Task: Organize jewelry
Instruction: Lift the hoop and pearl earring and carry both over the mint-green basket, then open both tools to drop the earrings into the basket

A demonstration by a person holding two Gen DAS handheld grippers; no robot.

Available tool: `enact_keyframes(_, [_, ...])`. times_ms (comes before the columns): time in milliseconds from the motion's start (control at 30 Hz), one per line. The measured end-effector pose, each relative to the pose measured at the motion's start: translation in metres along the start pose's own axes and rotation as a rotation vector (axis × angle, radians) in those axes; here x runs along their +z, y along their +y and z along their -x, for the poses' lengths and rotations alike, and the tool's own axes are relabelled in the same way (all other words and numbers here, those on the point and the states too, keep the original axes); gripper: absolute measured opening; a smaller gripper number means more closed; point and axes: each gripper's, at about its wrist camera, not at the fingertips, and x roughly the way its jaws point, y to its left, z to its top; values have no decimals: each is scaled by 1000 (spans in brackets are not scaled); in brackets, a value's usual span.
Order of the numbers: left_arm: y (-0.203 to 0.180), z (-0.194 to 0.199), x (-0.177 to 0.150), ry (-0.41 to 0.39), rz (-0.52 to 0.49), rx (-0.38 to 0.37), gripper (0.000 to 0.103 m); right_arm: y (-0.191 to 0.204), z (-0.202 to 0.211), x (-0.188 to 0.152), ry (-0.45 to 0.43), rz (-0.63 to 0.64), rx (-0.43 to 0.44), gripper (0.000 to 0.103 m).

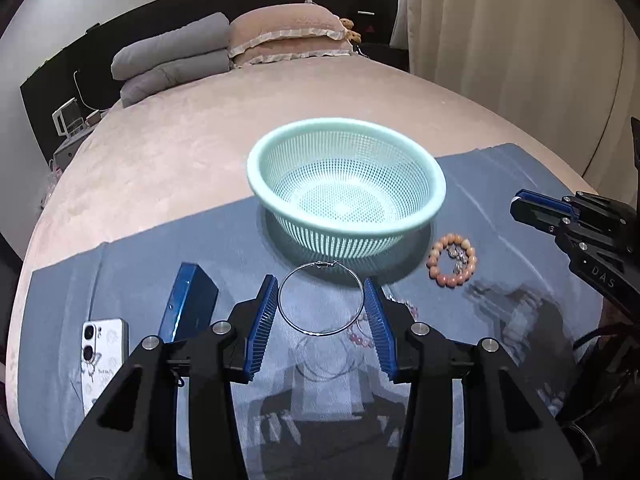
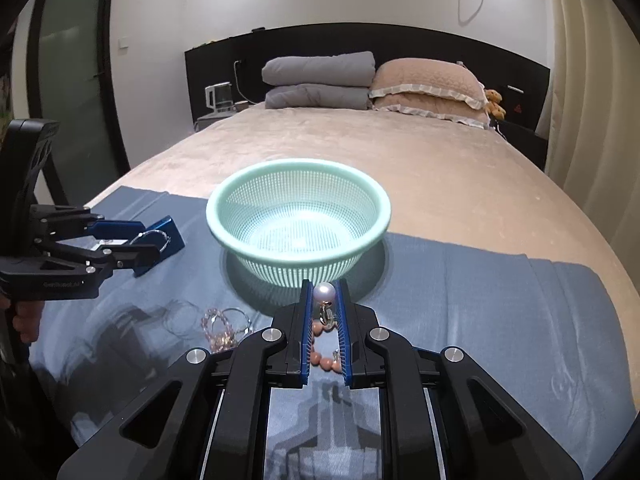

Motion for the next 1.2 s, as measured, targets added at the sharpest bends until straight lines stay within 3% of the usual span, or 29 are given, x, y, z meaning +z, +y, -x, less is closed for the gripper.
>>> enact_keyframes(167, [6,-7,29,-13,-20,17,45,-4,-9,26,-30,23,5,11])
enact_keyframes(467, [9,-47,60,2,-22,-18,45,-3,-49,57,-30,50,42,11])
enact_keyframes(867, [9,-104,72,60,-39,-37,46,-9,-107,58,41,33,68,11])
enact_keyframes(1200, [6,-113,70,84,-49,-59,46,-6,-125,50,77,32,86,11])
